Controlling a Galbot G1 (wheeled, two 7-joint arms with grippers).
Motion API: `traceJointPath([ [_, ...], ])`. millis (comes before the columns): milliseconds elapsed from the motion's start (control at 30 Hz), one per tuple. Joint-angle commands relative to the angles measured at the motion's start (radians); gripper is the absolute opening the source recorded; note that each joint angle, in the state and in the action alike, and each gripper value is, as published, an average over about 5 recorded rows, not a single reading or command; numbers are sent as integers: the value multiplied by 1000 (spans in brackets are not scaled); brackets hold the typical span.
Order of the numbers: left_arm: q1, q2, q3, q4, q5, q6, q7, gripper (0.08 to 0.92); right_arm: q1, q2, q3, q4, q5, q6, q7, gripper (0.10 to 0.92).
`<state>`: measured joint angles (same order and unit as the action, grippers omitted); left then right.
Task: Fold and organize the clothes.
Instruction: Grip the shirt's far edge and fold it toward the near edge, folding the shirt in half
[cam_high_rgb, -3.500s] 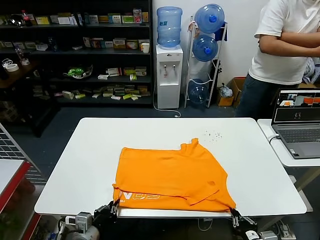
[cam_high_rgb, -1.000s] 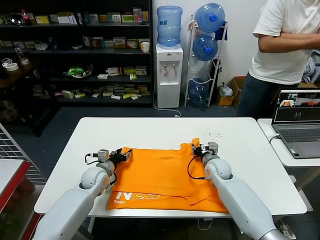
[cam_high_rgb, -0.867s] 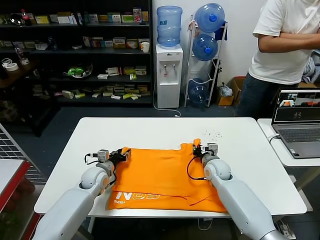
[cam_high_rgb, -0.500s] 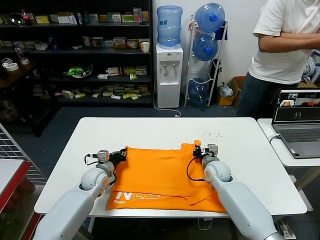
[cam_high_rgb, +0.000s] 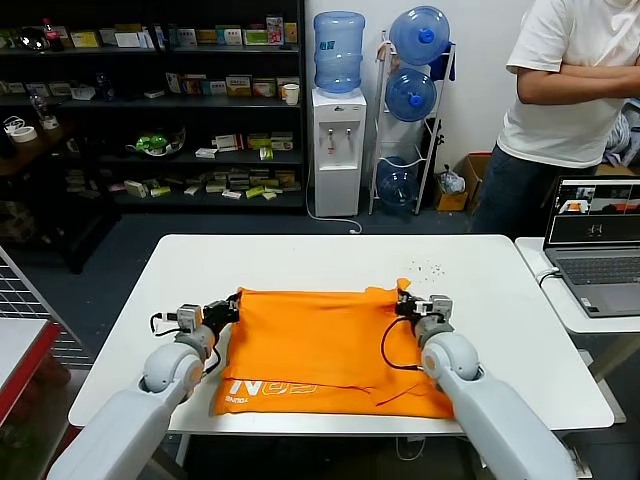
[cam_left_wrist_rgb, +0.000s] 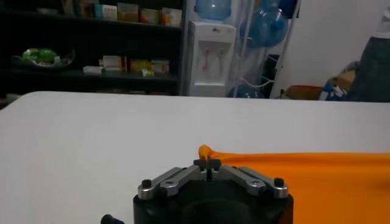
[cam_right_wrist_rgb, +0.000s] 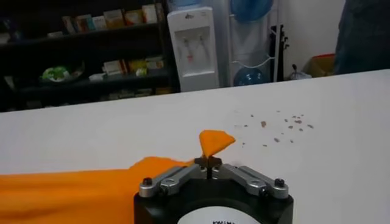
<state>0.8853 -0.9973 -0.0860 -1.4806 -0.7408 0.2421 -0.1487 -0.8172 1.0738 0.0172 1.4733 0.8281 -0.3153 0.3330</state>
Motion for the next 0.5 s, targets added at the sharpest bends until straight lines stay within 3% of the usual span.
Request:
traceJointPath([
  [33,206,57,-52,-217,13,-9,-24,94,-246,-145,57,299,20,1,36,124],
  [500,319,70,-66,-340,37,-9,-77,94,-460,-227,148,506,15,-13,97,124],
])
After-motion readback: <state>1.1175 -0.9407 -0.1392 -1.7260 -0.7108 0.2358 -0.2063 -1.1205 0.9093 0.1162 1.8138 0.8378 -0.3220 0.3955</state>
